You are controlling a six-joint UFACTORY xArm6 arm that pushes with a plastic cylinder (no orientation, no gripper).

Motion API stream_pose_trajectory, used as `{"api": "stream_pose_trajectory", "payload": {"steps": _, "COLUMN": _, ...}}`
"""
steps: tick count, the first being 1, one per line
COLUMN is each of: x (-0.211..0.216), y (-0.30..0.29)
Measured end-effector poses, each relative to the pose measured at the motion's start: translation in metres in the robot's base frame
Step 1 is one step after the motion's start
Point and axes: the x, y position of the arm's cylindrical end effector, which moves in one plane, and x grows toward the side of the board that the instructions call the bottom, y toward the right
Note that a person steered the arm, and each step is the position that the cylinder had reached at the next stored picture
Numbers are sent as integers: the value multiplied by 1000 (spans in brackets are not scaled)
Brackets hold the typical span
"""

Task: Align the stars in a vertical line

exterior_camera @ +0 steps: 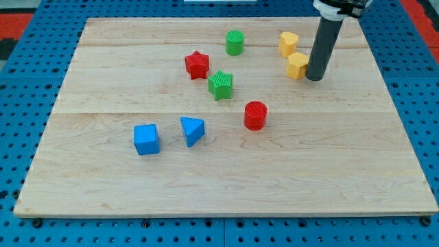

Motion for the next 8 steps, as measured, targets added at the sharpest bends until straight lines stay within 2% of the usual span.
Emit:
{"api": "stream_pose_trajectory", "payload": {"steps": 1, "x": 0, "y": 0}}
{"api": "stream_pose_trajectory", "payload": {"steps": 2, "x": 17, "y": 0}}
{"api": "stream_pose_trajectory", "payload": {"steps": 3, "x": 52, "y": -18}}
{"api": "stream_pose_trajectory", "payload": {"steps": 4, "x": 33, "y": -76}}
{"api": "stream_pose_trajectory", "payload": {"steps": 5, "x": 10, "y": -100}}
{"api": "stream_pose_trajectory", "payload": {"steps": 6, "x": 17, "y": -134}}
{"api": "stream_pose_trajectory", "payload": {"steps": 7, "x": 42, "y": -144}}
{"api": "stream_pose_trajectory", "payload": {"steps": 8, "x": 46, "y": -147}}
